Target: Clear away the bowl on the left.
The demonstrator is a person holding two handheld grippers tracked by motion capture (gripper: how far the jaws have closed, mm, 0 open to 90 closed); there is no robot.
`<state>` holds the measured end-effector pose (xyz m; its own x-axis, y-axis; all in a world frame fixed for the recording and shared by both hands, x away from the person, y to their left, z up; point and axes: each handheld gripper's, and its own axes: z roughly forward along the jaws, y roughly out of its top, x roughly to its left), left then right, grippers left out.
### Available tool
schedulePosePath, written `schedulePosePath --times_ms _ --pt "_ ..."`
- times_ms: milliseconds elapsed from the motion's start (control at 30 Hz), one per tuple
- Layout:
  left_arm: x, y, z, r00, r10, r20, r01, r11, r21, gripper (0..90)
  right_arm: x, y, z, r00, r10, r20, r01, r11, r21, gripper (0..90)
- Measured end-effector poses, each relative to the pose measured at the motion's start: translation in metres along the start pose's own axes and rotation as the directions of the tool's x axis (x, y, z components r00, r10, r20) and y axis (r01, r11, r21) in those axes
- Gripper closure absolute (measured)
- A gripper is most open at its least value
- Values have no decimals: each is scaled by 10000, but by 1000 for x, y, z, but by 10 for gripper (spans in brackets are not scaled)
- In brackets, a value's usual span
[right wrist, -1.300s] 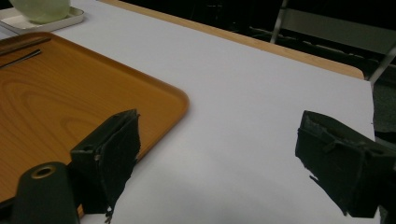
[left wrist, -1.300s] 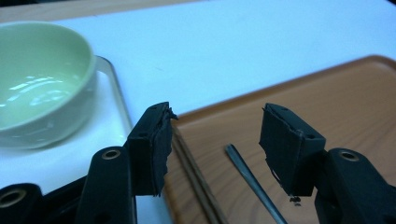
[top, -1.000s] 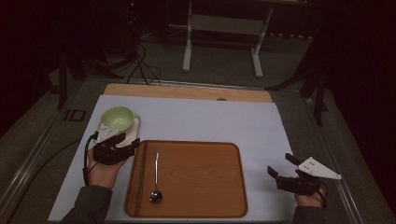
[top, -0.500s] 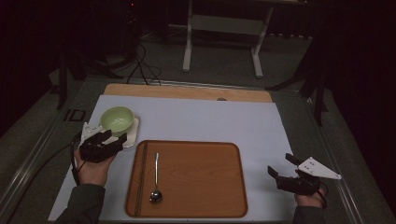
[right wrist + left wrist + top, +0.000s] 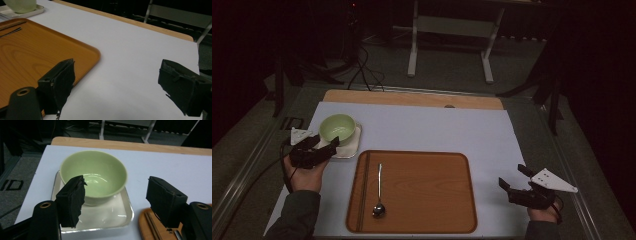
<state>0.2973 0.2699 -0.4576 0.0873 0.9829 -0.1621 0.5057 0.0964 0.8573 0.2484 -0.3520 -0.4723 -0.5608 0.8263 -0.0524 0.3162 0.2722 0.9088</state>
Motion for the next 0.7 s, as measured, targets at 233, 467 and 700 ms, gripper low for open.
schedulePosePath --times_ms 233,467,700 --pt "18 5 18 9977 -629 -259 632 9979 120 310 0 0 0 10000 1 0 -1 10000 -13 137" --pt "25 0 42 9920 -958 -823 1005 9933 561 301 -1 0 0 10000 27 1 -27 10000 -32 137" --pt "25 -7 62 9873 -1146 -1099 1273 9851 1159 304 -1 0 -1 10000 33 6 -33 10000 -60 137"
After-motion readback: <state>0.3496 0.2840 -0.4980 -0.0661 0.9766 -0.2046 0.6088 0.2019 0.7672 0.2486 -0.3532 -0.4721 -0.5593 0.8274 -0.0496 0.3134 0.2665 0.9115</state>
